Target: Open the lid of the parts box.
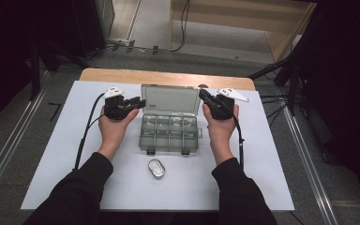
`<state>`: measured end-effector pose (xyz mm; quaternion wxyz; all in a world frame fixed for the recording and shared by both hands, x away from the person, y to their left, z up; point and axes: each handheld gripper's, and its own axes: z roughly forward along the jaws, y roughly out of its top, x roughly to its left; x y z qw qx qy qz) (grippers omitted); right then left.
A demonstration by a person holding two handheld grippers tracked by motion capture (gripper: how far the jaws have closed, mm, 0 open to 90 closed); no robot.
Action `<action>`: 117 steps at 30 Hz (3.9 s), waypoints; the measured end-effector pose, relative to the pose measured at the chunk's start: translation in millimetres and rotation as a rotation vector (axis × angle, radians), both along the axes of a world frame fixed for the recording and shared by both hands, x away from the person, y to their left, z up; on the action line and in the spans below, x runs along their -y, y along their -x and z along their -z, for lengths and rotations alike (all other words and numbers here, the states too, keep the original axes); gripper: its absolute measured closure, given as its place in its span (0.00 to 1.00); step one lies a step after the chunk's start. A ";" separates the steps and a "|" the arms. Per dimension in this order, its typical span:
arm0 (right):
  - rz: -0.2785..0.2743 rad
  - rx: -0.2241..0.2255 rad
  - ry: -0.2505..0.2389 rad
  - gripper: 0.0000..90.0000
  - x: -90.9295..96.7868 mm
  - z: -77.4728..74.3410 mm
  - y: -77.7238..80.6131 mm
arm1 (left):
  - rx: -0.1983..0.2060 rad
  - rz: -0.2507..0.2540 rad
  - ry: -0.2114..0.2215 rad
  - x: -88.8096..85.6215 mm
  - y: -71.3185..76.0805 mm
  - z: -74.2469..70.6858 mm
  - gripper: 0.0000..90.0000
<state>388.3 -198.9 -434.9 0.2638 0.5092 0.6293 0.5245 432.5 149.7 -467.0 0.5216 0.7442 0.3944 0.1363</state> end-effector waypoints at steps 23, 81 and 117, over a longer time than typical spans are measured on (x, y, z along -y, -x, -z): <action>-0.022 -0.127 0.045 0.87 0.6 29.1 -33.8 | -0.040 -0.073 -0.094 14.5 -6.1 21.6 0.92; -0.115 -0.318 -0.191 0.86 16.9 90.8 -36.9 | -0.299 -0.030 0.118 0.8 -30.1 43.7 0.82; -0.077 -0.309 -0.125 0.44 14.9 83.8 -30.3 | -0.137 -0.045 0.047 0.2 -16.8 32.1 0.43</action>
